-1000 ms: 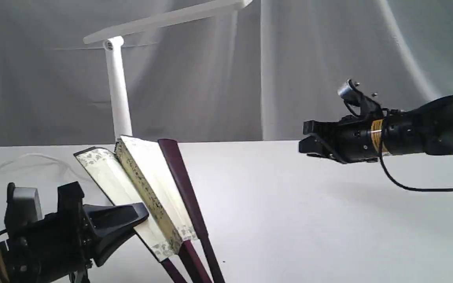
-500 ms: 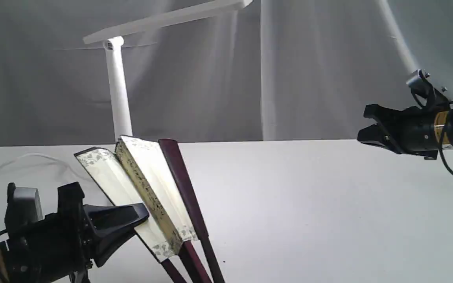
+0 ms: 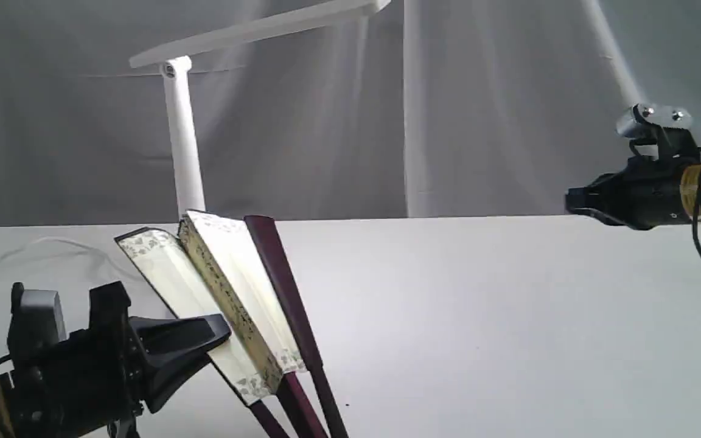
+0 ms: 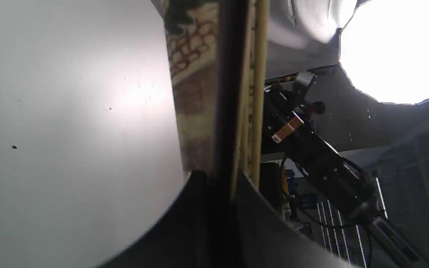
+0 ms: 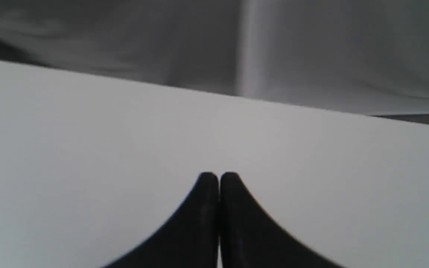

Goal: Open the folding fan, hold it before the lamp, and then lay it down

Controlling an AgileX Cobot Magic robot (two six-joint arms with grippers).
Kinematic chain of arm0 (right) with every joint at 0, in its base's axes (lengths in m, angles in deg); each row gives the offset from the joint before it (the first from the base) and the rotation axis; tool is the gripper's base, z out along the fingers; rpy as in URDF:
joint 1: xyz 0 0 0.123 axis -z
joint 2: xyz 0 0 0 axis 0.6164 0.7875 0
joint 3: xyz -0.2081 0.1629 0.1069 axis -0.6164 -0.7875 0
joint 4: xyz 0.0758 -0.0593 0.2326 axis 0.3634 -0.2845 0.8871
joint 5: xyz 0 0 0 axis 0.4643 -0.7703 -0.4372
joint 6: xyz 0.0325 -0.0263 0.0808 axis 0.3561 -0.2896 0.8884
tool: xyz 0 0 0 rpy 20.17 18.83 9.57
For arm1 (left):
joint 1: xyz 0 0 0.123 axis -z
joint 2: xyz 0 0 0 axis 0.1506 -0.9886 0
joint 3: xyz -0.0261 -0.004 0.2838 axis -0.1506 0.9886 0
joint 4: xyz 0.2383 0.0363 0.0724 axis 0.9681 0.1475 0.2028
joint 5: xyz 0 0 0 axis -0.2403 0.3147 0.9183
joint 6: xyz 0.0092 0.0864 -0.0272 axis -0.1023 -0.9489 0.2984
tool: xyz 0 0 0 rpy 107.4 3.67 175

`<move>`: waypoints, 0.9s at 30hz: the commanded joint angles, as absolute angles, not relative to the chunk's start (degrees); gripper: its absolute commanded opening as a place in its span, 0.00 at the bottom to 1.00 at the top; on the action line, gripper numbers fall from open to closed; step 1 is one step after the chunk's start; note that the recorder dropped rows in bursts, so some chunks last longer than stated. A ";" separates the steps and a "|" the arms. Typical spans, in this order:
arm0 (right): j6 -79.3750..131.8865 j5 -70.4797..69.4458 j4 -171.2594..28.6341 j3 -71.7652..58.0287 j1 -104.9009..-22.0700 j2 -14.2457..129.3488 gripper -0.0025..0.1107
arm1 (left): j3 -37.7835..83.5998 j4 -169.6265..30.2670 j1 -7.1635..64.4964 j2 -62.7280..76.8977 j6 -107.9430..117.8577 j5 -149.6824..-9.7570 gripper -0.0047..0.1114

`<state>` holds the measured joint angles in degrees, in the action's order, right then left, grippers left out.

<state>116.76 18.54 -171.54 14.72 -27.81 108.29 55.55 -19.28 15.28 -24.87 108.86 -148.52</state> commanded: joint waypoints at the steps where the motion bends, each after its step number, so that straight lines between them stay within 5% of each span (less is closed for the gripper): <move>1: 113.86 -5.25 -171.26 14.56 -27.27 107.50 0.02 | 55.26 -19.61 15.63 -24.57 108.82 -149.68 0.04; 6: 91.08 -20.05 -150.46 13.03 -27.39 105.19 0.02 | 55.26 -19.15 15.63 -24.57 108.82 -149.68 0.04; 20: -5.29 -63.57 -24.59 22.26 -29.49 100.97 0.02 | 55.26 -16.93 15.63 -24.57 109.23 -149.68 0.04; 27: -16.90 -70.48 -2.50 15.90 -29.49 100.97 0.04 | 55.26 -15.00 15.63 -24.57 110.61 -149.68 0.04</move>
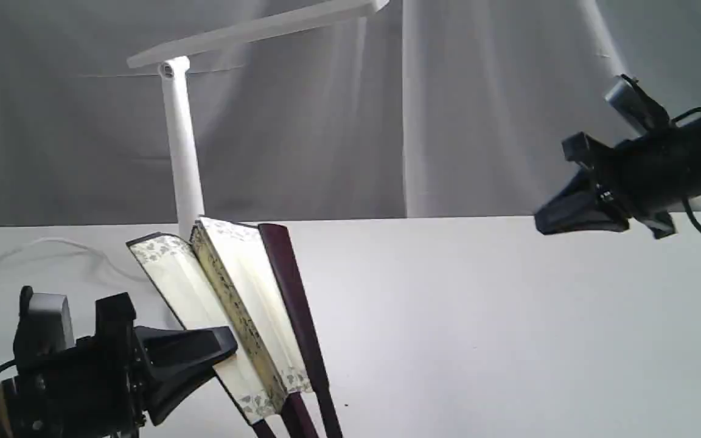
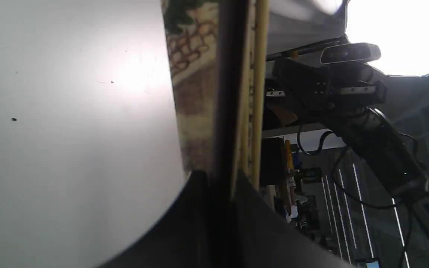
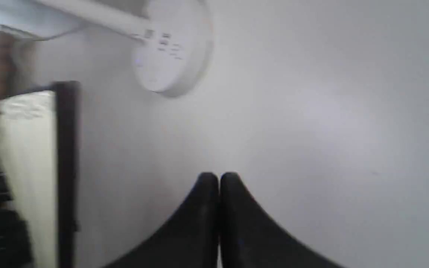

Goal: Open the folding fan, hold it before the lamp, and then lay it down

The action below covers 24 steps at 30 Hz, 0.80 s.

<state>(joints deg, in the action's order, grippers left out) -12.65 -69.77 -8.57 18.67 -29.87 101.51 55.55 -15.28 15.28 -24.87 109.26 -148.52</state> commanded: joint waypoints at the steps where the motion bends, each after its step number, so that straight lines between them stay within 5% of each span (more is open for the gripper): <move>1: -16.90 -70.48 -2.40 14.74 -29.61 100.97 0.06 | 55.26 -15.16 15.63 -24.57 110.89 -149.68 0.04; 6: -20.17 -70.48 2.57 8.91 -30.74 101.46 0.24 | 55.26 -15.30 15.63 -24.57 110.90 -149.68 0.04; 17: -28.29 -70.48 5.60 5.53 -42.74 102.72 0.43 | 55.26 -16.84 15.63 -24.57 112.42 -149.68 0.04; 24: -28.20 -70.48 13.23 5.38 -48.64 107.54 0.45 | 55.26 -16.71 15.63 -24.57 112.42 -149.68 0.04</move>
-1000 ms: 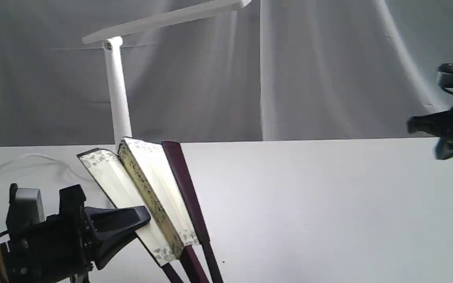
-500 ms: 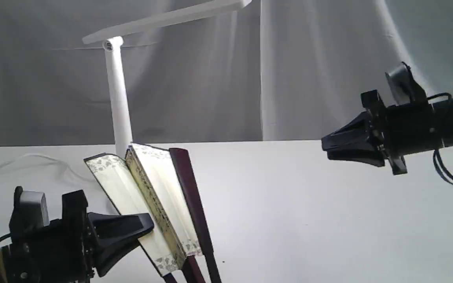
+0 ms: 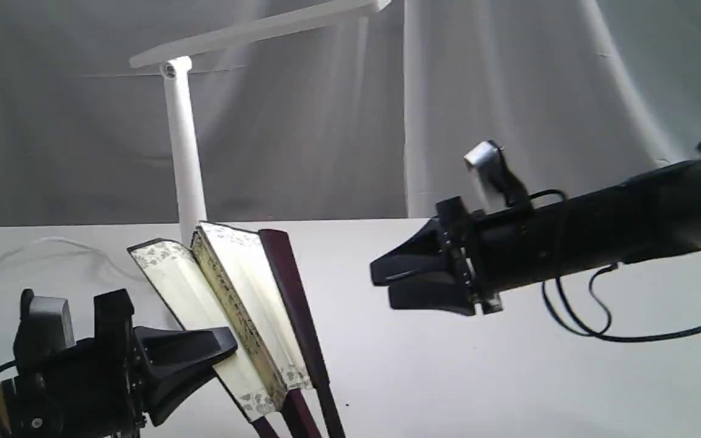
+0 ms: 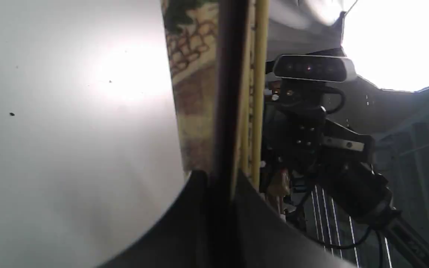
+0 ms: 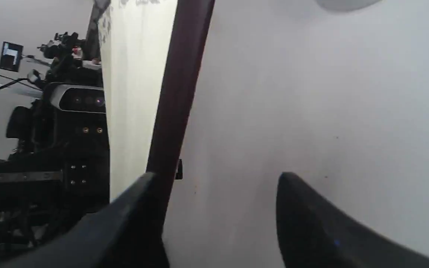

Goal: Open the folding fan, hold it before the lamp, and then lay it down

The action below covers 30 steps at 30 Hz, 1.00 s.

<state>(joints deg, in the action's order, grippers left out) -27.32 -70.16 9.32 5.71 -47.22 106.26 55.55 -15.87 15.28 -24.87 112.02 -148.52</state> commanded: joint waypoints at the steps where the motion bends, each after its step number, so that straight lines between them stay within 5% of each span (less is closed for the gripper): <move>1: -28.74 -70.48 14.03 5.38 -48.98 107.97 0.45 | 55.26 -16.69 15.63 -24.57 112.56 -149.68 0.04; 30: -32.53 -70.48 22.88 5.38 -53.47 110.18 0.45 | 50.66 -15.62 15.63 -24.57 113.94 -148.72 0.04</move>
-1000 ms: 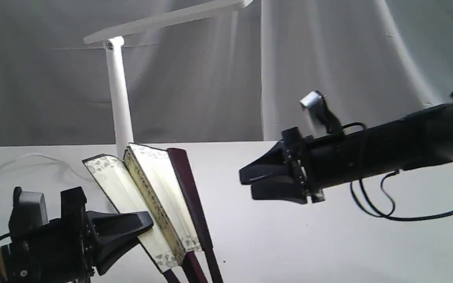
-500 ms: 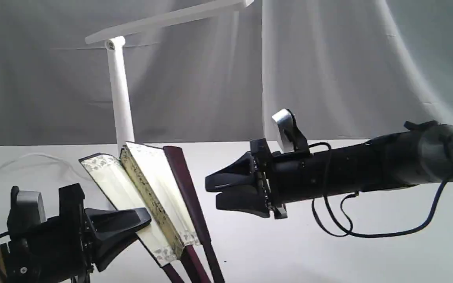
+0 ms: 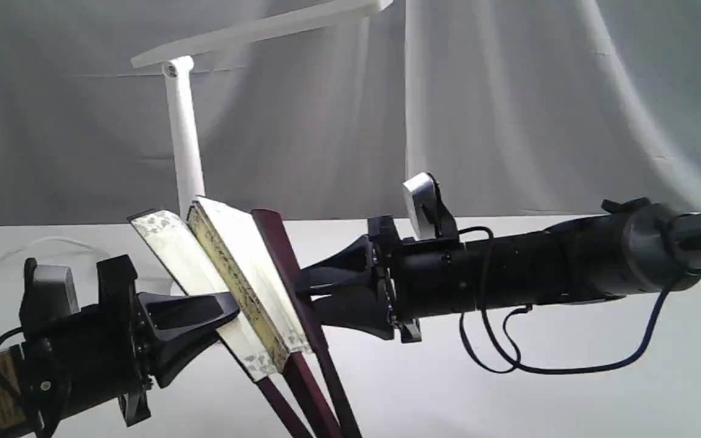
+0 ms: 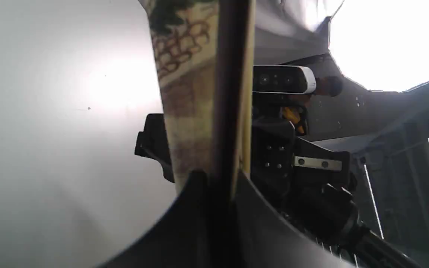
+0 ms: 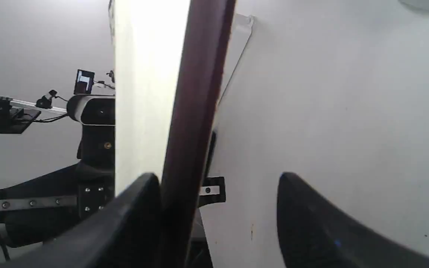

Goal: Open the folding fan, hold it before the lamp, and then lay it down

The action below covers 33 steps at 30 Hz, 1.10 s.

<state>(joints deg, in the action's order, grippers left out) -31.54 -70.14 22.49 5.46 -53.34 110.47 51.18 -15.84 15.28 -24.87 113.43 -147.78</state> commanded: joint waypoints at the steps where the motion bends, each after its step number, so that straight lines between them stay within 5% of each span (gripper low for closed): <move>1: -32.53 -70.48 22.99 5.38 -53.47 110.18 0.45 | 50.66 -15.49 15.63 -24.57 113.94 -148.59 0.04; 33: -31.05 -70.48 19.32 5.38 -53.47 110.18 0.40 | 50.58 -18.65 15.63 -32.48 113.54 -149.68 0.04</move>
<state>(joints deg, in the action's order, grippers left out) -30.75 -69.90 19.34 5.46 -53.34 110.47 51.06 -18.55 15.28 -32.36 113.75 -148.39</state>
